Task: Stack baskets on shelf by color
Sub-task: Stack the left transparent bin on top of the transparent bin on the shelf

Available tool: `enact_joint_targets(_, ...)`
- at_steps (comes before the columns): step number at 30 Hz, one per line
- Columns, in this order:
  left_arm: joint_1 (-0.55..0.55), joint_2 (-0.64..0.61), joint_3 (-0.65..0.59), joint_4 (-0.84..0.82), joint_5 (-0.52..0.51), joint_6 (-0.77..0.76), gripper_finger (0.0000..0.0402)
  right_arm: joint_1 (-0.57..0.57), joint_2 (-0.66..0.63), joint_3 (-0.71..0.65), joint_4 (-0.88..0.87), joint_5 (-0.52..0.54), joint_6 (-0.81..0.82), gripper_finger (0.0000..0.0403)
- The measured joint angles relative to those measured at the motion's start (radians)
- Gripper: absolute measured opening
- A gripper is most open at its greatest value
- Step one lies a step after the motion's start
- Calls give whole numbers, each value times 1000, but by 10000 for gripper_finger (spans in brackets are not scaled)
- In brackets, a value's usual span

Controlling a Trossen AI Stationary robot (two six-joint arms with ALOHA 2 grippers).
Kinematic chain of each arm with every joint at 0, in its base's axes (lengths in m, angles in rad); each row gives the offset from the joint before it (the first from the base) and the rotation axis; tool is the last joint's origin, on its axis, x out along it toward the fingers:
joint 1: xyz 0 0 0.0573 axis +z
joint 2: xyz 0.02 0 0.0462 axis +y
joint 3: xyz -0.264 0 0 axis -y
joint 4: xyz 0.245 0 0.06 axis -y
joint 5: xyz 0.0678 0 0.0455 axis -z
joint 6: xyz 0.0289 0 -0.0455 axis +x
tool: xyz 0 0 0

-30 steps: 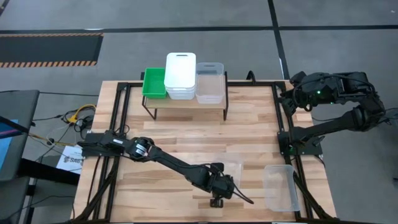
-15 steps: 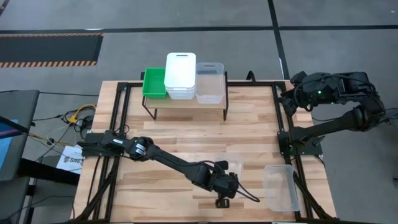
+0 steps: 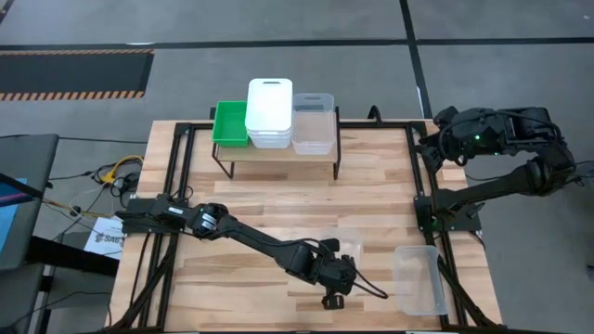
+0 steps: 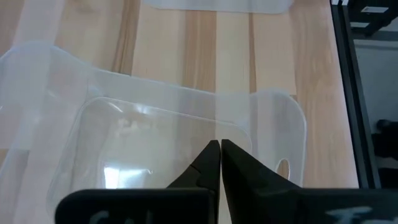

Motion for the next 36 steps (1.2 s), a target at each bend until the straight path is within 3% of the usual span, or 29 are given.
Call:
enact_joint_targets(14, 0, -2, 0, 36, 0, 50, 13, 0, 0, 0, 0, 0, -23, 175)
enact_joint_targets(22, 3, -81, 0, 119, 123, 86, 118, 0, 0, 0, 0, 0, -30, 175)
enact_joint_targets(29, -46, -128, -1, 60, 87, 91, 219, 0, 0, 0, 0, 0, -30, 175)
enact_joint_targets(36, -104, -80, -65, 72, -11, 68, 246, 0, 0, 0, 0, 0, -53, 175)
